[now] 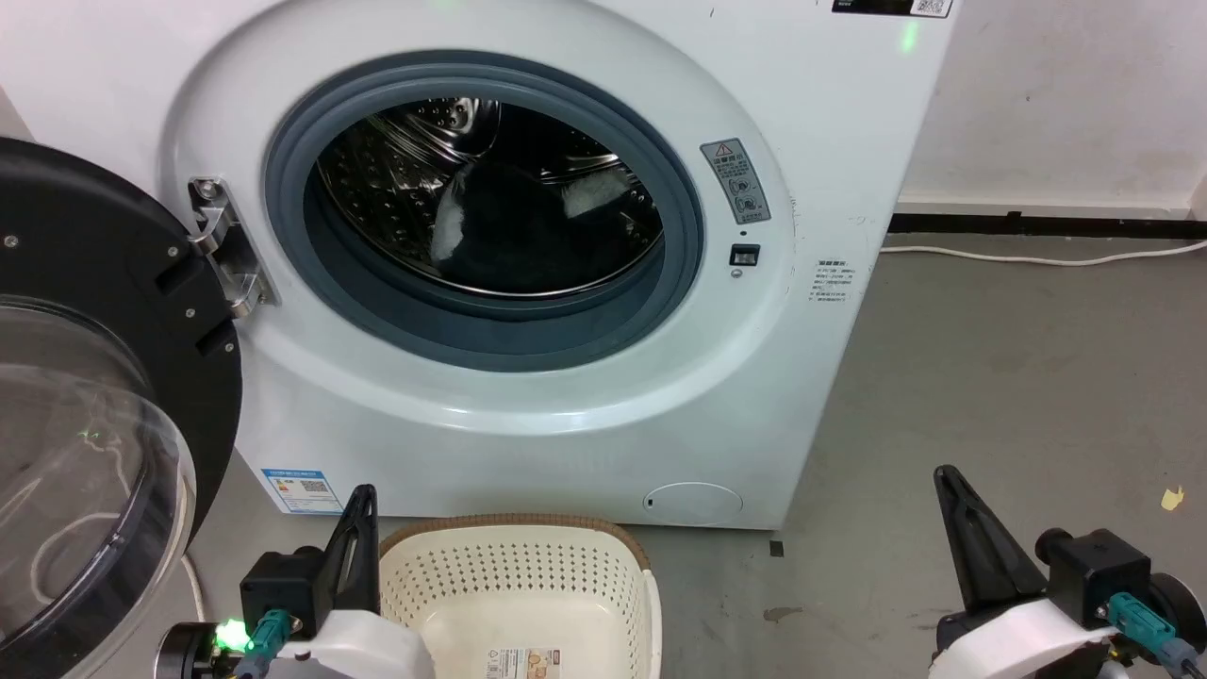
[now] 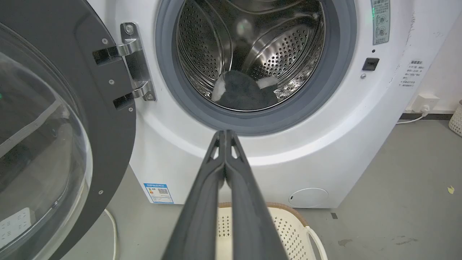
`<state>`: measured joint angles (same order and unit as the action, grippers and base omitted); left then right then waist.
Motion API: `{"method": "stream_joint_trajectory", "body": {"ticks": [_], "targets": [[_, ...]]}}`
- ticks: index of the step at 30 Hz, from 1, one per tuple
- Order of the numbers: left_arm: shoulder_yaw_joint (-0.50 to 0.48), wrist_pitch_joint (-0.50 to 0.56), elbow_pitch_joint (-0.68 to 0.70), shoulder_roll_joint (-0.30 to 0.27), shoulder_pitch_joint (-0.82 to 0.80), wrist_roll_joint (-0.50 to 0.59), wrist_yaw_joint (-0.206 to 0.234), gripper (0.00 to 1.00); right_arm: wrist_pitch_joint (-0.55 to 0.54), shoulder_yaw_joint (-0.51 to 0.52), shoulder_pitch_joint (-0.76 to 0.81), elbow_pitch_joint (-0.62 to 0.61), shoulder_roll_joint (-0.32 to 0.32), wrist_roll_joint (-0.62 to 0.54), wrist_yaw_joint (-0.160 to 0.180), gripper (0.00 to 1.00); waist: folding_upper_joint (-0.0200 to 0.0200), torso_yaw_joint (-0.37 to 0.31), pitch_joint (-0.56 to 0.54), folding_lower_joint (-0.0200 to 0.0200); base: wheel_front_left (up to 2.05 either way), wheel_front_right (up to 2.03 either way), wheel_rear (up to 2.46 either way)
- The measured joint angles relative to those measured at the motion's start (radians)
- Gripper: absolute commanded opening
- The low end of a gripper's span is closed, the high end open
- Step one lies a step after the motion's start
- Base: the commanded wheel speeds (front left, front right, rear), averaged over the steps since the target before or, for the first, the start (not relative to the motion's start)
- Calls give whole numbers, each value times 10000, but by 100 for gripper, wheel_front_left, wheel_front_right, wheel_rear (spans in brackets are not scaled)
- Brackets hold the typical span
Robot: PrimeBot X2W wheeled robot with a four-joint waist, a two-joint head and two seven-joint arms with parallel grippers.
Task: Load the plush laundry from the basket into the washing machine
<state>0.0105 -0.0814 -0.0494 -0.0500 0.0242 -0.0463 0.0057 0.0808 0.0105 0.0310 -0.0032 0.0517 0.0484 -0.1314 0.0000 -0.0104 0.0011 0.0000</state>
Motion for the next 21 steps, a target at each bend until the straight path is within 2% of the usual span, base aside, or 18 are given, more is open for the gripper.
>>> {"method": "stream_joint_trajectory", "body": {"ticks": [21], "targets": [[-46,435,240,0,-44,199,-2,0,-426,-54,-60,4,0,-228,0,0,1,56,-6,-1,0,0,0]]}}
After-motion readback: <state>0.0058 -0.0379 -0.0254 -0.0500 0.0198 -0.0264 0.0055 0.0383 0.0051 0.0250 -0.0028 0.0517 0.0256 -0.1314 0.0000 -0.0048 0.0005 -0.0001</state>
